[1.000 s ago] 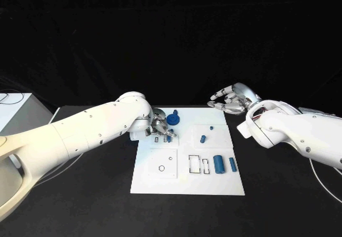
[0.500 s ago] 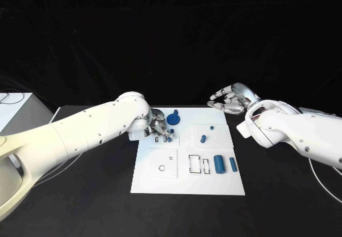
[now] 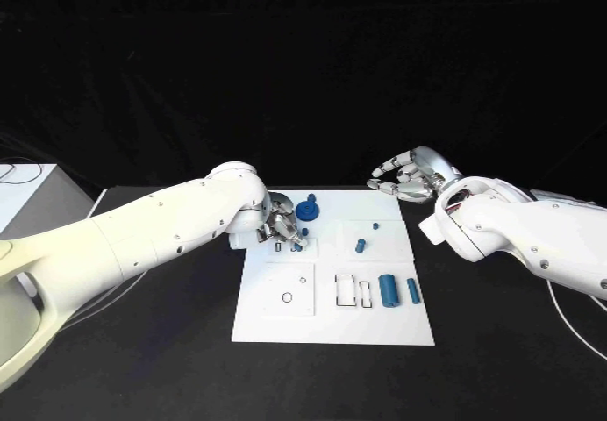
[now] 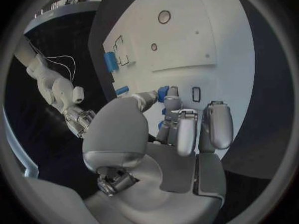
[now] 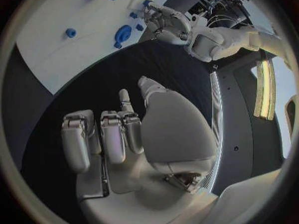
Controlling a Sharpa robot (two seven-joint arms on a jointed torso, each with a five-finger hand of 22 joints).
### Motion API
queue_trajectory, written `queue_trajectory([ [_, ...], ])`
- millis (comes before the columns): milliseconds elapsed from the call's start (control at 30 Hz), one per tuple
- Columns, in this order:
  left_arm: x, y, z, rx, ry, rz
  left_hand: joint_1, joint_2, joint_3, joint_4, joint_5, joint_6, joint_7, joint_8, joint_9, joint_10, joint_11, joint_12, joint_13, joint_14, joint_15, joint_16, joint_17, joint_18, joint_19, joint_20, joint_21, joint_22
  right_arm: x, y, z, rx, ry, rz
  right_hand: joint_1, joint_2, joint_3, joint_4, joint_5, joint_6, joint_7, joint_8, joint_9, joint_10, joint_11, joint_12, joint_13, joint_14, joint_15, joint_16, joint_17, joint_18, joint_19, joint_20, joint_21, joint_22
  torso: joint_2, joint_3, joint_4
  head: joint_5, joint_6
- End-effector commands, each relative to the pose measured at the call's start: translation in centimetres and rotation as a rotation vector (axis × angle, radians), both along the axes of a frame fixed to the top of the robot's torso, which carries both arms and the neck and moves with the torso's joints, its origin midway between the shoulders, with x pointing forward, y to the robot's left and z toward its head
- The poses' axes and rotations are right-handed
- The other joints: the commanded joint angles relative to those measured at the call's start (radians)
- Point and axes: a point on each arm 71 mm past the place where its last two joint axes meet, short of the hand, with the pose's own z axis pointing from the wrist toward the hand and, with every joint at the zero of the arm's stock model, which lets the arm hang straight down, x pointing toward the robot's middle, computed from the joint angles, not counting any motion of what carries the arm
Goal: Assemble the parts on the task board
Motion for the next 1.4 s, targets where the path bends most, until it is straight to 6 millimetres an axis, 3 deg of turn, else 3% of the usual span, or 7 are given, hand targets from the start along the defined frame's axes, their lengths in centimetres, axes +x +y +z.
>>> queue_trajectory([
  [33, -0.1, -0.2, -0.1, -0.019, 0.020, -0.002, 0.007, -0.003, 0.066, -0.041, -0.003, -0.003, -0.005, 0.011, 0.034, -0.008, -0.006, -0.011, -0.007, 0.069, -0.011, -0.002, 0.181, -0.014, 0.000, -0.008, -0.002, -0.001, 0.0, 0.2, -0.1, -0.011, 0.003, 0.018, -0.007, -0.006, 0.003, 0.001, 0.003, -0.006, -0.001, 0.004, -0.001, 0.089, 0.007, -0.005, 0.252, 0.092, 0.008, -0.007, 0.201, -0.014, 0.105, 0.009, 0.005, 0.263, 0.000, 0.0002, 0.0014, 0.000, 0.000],
  [233, -0.1, 0.0, -0.1, -0.022, 0.015, 0.005, -0.027, -0.014, 0.152, -0.099, -0.002, 0.002, -0.014, 0.042, 0.090, 0.001, -0.013, -0.015, -0.008, 0.071, -0.016, -0.002, 0.184, -0.014, 0.000, -0.013, -0.003, 0.001, 0.0, 0.3, -0.3, -0.017, 0.009, 0.023, -0.008, -0.006, 0.004, 0.001, 0.004, -0.006, -0.001, 0.004, -0.001, 0.087, 0.007, -0.008, 0.250, 0.091, 0.008, -0.007, 0.200, -0.014, 0.104, 0.009, 0.004, 0.262, 0.000, 0.0005, -0.0002, 0.003, 0.001],
  [333, -0.2, 0.2, -0.1, -0.025, 0.016, 0.006, -0.059, -0.019, 0.217, -0.134, 0.000, 0.003, -0.027, 0.096, 0.165, 0.016, -0.027, -0.016, -0.006, 0.075, -0.028, 0.000, 0.191, -0.015, 0.003, -0.022, -0.002, 0.004, 0.0, 0.3, -0.3, -0.019, 0.011, 0.024, -0.008, -0.006, 0.004, 0.000, 0.004, -0.007, -0.001, 0.004, -0.001, 0.086, 0.007, -0.009, 0.249, 0.091, 0.008, -0.008, 0.198, -0.014, 0.104, 0.009, 0.003, 0.262, 0.001, 0.0000, -0.0008, 0.003, 0.001],
  [567, -0.3, 0.6, 0.1, -0.035, 0.010, 0.016, -0.105, -0.025, 0.296, -0.160, 0.006, -0.003, -0.038, 0.141, 0.242, 0.029, -0.033, -0.013, -0.002, 0.079, -0.036, 0.004, 0.202, -0.017, 0.011, -0.030, 0.002, 0.015, 0.0, 0.2, -0.4, -0.021, 0.013, 0.024, -0.009, -0.006, 0.004, 0.000, 0.004, -0.007, -0.001, 0.004, -0.001, 0.085, 0.007, -0.010, 0.248, 0.090, 0.008, -0.009, 0.195, -0.013, 0.103, 0.009, 0.001, 0.260, 0.000, 0.0006, 0.0011, 0.002, -0.001],
  [667, -0.3, 1.0, 0.2, -0.044, 0.002, 0.028, -0.134, -0.030, 0.326, -0.171, 0.032, 0.000, -0.042, 0.157, 0.272, 0.035, -0.039, -0.015, -0.012, 0.086, -0.040, 0.010, 0.215, -0.018, 0.015, -0.034, 0.004, 0.020, -0.1, 0.2, -0.5, -0.021, 0.014, 0.024, -0.009, -0.006, 0.004, 0.000, 0.004, -0.007, -0.001, 0.004, -0.001, 0.085, 0.007, -0.010, 0.248, 0.090, 0.008, -0.009, 0.195, -0.013, 0.103, 0.009, 0.001, 0.260, 0.000, 0.0005, 0.0020, 0.002, -0.001],
  [967, -0.2, 1.7, 0.4, -0.060, -0.025, 0.061, -0.194, -0.047, 0.350, -0.195, 0.172, 0.036, -0.064, 0.180, 0.327, 0.103, -0.061, 0.023, 0.029, 0.106, -0.059, 0.030, 0.263, -0.025, 0.043, -0.051, 0.017, 0.057, -0.1, 0.0, -0.6, -0.022, 0.018, 0.022, -0.009, -0.006, 0.004, 0.000, 0.004, -0.007, -0.001, 0.004, -0.001, 0.085, 0.007, -0.010, 0.248, 0.090, 0.008, -0.009, 0.195, -0.013, 0.103, 0.009, 0.001, 0.260, 0.001, 0.0002, 0.0019, 0.006, -0.002],
  [1400, 0.0, 1.6, 0.5, -0.046, -0.079, 0.070, -0.216, -0.059, 0.344, -0.208, 0.255, 0.079, -0.087, 0.189, 0.356, 0.142, -0.082, 0.020, 0.007, 0.106, -0.080, 0.030, 0.263, -0.033, 0.071, -0.070, 0.029, 0.095, -0.1, -0.1, -0.8, -0.023, 0.021, 0.021, -0.011, -0.007, 0.004, 0.001, 0.005, -0.008, -0.001, 0.005, -0.001, 0.084, 0.007, -0.011, 0.247, 0.089, 0.008, -0.010, 0.192, -0.013, 0.102, 0.009, -0.001, 0.259, 0.001, 0.0003, 0.0013, 0.010, -0.007],
])
